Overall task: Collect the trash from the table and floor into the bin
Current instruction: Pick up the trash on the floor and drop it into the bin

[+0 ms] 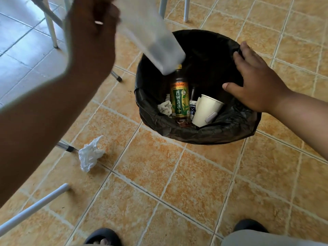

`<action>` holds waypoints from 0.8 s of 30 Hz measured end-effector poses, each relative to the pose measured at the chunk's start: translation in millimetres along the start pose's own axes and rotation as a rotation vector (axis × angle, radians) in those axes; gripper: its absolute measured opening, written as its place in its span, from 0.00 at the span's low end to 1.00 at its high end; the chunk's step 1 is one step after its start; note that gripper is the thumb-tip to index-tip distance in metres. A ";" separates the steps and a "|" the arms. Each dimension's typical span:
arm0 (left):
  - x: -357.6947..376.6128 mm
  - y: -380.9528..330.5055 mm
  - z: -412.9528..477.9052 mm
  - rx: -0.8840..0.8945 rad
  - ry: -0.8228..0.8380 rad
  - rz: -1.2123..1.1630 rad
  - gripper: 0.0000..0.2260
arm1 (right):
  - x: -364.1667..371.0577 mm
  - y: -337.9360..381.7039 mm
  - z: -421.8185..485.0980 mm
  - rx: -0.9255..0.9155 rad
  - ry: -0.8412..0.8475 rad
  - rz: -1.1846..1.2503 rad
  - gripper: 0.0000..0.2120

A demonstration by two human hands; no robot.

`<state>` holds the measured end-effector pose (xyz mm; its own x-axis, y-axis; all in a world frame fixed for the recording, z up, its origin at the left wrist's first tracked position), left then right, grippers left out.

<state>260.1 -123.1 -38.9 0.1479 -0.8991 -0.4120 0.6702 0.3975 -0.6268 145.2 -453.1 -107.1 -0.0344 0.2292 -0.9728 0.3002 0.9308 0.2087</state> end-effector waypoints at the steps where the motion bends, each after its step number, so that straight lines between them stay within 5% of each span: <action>1: 9.8 -11.5 -7.1 0.025 0.074 -0.019 0.04 | -0.2 0.2 0.0 0.001 -0.001 0.003 0.40; 8: 54.6 -21.8 -55.8 0.153 0.651 0.102 0.06 | -0.7 0.9 -1.8 0.006 0.009 0.002 0.40; 14: 59.1 -20.4 -62.8 0.232 0.761 0.203 0.09 | -1.2 2.5 -2.1 0.006 0.010 0.005 0.40; 19: 55.4 -22.8 -62.2 0.320 0.684 0.156 0.10 | -0.8 2.2 -1.9 0.003 0.002 0.007 0.40; 24: 35.0 -3.8 -60.5 0.296 0.275 0.010 0.09 | -0.6 1.2 -1.4 0.002 0.002 0.007 0.40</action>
<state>218.7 -145.0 -91.0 -0.0180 -0.7966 -0.6042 0.8560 0.3000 -0.4210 144.3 -451.8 -106.2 -0.0342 0.2362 -0.9711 0.3026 0.9285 0.2152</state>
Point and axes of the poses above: each hand's wrist, its own z-axis towards the middle knuckle, its own x-axis out of the palm, y = z × x, the point moved 3 cm from there along z, towards the middle knuckle, and after that the axes turned 12 degrees about x, right-handed, at the moved point
